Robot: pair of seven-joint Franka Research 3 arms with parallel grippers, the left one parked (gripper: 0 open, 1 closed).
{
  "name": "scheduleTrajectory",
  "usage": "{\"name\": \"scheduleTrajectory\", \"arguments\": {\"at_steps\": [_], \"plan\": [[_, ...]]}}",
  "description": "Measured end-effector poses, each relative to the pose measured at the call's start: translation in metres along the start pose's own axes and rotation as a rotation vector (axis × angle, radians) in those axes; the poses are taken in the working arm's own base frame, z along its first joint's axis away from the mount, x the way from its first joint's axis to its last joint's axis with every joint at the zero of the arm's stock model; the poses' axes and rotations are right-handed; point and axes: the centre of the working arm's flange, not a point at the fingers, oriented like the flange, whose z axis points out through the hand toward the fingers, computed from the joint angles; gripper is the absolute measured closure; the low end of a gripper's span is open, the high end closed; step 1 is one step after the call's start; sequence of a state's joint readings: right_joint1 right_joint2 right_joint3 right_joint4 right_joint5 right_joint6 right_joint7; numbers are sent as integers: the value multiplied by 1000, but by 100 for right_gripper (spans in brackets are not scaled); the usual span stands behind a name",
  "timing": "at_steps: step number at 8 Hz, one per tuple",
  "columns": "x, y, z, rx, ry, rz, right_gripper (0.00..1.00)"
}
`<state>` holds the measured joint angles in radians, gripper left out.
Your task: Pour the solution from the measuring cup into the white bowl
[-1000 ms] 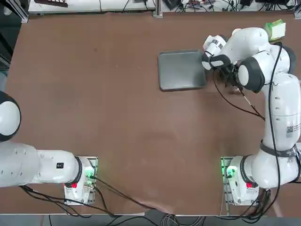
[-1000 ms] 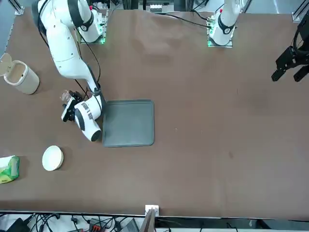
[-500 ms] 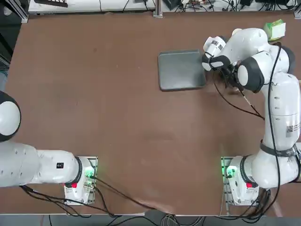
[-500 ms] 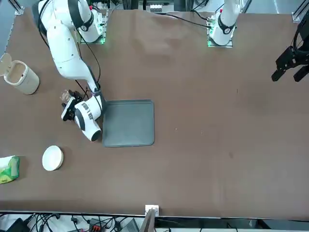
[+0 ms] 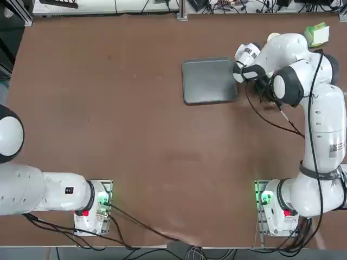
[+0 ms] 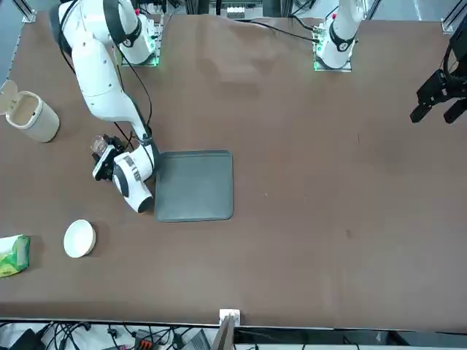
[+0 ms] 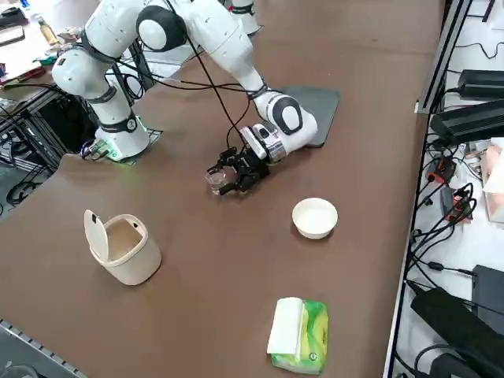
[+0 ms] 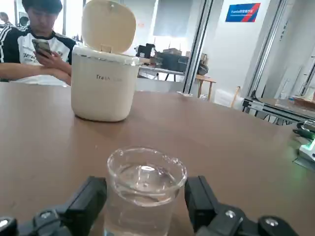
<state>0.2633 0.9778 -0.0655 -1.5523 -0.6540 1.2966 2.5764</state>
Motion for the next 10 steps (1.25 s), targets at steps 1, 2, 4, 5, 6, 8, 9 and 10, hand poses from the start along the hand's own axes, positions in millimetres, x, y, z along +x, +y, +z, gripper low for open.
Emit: {"name": "scheduleTrajectory", "arguments": {"at_steps": [1,2,4,5,6,8,9,10], "plan": [[1,-1,2,-5,6,17,3],[2,-1,2,-7,9,26,6],[2,-1,2,-1,11,32,22],[2,-2,1,9,16,37,25],[3,-3,0,14,16,40,25],[2,-2,-1,17,13,41,26],[2,0,-4,23,13,41,26],[2,2,-10,37,10,44,26]]}}
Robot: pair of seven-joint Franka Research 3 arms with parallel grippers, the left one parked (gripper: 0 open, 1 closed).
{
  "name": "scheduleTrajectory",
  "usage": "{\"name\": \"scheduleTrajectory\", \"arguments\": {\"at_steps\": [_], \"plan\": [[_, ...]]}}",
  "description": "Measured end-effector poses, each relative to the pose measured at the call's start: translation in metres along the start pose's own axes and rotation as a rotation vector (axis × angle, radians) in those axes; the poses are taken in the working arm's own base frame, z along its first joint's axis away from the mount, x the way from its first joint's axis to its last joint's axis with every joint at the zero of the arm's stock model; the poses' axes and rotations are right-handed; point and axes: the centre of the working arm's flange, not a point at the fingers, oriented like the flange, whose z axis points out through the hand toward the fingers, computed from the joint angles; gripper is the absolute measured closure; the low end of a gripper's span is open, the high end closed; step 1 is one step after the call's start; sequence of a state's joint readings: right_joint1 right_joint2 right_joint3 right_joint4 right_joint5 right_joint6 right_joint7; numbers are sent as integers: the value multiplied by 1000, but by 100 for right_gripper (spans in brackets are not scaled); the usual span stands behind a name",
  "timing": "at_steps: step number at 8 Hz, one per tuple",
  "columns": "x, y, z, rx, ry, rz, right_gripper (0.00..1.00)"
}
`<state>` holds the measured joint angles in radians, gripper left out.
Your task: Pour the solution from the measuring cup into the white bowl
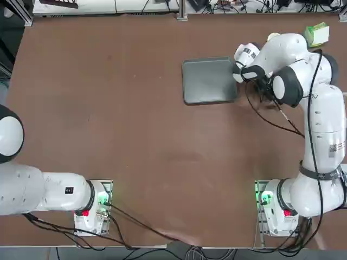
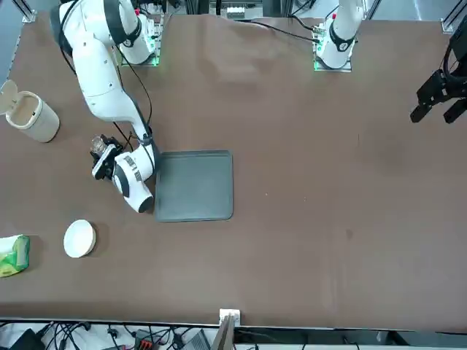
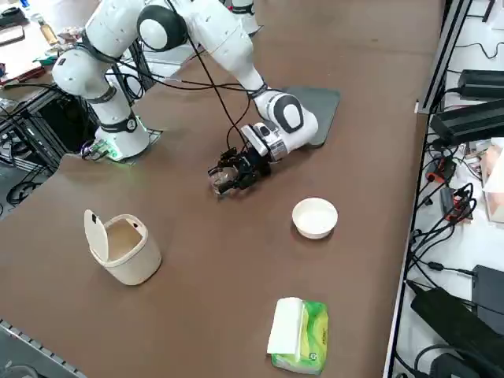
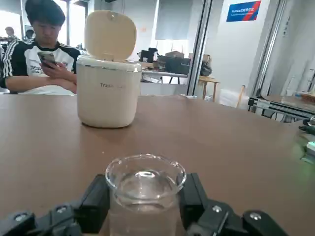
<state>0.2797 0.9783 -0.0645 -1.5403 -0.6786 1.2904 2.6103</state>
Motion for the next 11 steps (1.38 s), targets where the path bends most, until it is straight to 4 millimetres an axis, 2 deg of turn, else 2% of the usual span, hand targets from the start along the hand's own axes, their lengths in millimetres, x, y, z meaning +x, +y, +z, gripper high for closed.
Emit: {"name": "scheduleTrajectory", "arguments": {"at_steps": [2,4,5,7,9,11], "plan": [[3,4,-20,90,24,15,26],[7,13,-41,166,51,-41,26],[16,15,-57,211,57,-80,26],[53,5,-92,307,60,-128,26],[90,-15,-123,416,44,-126,26],[104,-27,-146,538,34,-141,26]]}}
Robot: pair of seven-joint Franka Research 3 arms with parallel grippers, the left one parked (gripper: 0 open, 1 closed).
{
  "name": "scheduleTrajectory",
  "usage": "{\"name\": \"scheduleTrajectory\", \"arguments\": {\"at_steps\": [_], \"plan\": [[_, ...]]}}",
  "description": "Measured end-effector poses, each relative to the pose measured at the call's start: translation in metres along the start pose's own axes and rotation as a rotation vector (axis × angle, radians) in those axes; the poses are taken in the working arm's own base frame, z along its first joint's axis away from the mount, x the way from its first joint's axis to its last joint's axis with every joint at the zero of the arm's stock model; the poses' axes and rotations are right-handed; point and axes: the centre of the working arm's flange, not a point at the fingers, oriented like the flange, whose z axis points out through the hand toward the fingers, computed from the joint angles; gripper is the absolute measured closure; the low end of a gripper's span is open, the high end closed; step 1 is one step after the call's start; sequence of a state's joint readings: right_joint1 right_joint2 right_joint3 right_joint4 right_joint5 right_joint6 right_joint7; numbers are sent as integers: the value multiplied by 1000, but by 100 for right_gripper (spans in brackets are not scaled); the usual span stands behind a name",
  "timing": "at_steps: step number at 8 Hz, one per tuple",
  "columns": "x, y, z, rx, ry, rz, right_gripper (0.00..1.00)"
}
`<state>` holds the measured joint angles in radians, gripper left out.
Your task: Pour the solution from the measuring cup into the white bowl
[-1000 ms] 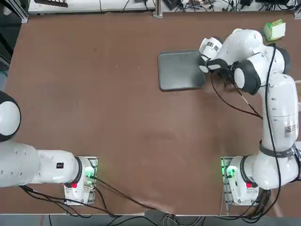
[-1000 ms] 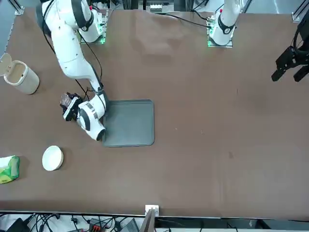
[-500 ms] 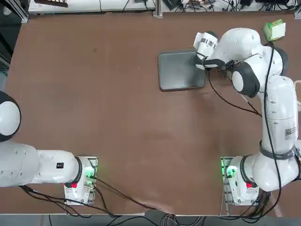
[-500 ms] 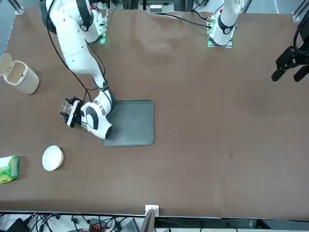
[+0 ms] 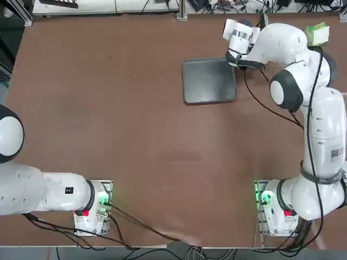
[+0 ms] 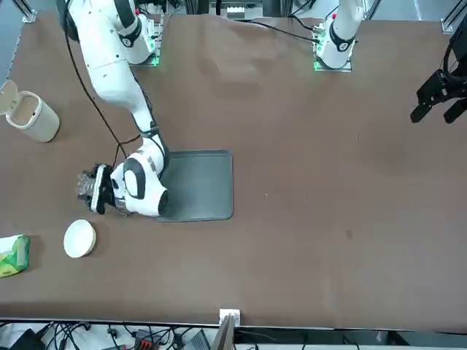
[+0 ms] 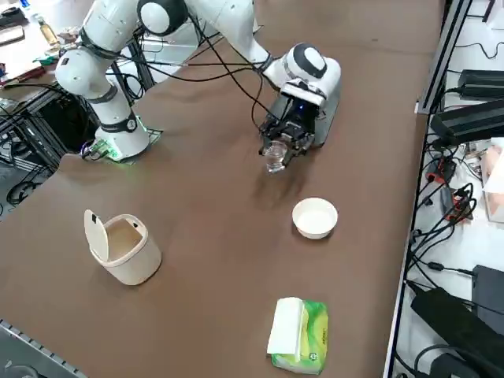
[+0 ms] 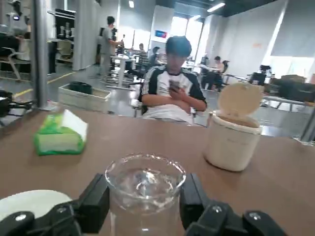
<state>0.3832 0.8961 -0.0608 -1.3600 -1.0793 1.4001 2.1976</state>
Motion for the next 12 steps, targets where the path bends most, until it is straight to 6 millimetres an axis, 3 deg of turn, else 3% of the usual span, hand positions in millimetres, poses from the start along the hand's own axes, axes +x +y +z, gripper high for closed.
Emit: {"name": "scheduleTrajectory", "arguments": {"at_steps": [4,6,12], "plan": [[35,-25,-37,224,-128,-43,26],[34,-33,-41,294,-170,-63,26],[50,-68,35,333,-339,-70,26]]}}
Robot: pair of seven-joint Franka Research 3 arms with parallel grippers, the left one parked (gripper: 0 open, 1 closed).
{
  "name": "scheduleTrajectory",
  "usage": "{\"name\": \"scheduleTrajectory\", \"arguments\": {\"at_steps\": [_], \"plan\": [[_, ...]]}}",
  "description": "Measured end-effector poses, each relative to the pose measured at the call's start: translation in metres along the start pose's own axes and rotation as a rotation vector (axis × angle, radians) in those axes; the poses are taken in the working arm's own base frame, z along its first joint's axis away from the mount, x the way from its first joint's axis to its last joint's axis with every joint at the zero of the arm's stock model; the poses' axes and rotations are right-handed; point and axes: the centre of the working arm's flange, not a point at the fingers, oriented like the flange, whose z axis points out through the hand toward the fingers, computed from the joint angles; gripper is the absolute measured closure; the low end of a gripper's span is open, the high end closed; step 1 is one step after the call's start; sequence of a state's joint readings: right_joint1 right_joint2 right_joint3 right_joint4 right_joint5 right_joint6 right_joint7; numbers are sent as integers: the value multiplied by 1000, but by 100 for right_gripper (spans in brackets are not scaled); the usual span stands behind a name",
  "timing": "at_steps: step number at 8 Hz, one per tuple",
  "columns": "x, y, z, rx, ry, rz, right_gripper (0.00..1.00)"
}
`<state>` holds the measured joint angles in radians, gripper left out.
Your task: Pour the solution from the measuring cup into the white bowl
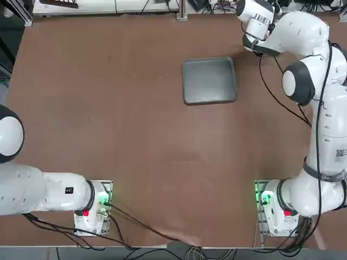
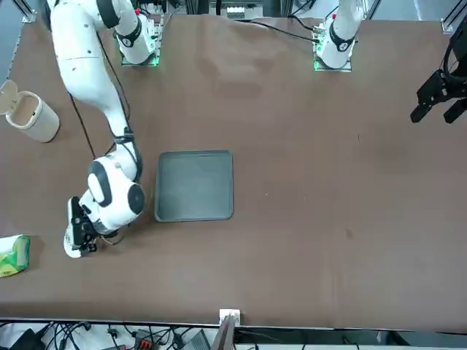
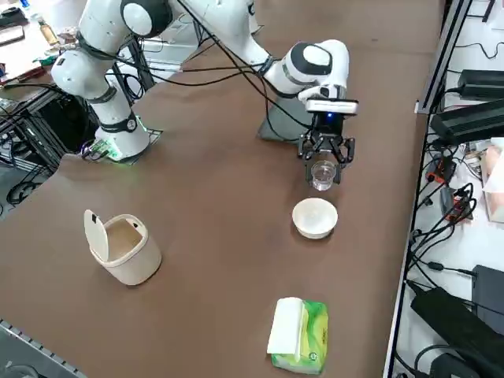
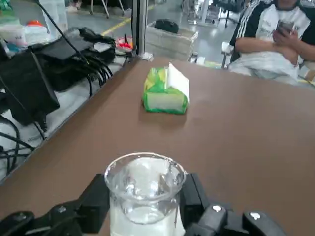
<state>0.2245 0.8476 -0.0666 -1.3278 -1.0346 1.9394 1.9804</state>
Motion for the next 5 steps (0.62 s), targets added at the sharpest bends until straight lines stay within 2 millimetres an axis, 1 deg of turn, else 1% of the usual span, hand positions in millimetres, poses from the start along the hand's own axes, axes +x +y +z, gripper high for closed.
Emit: {"name": "scheduleTrajectory", "arguments": {"at_steps": [2,5], "plan": [[7,1,10,-14,-161,-7,26],[40,6,28,-40,-328,-12,26]]}}
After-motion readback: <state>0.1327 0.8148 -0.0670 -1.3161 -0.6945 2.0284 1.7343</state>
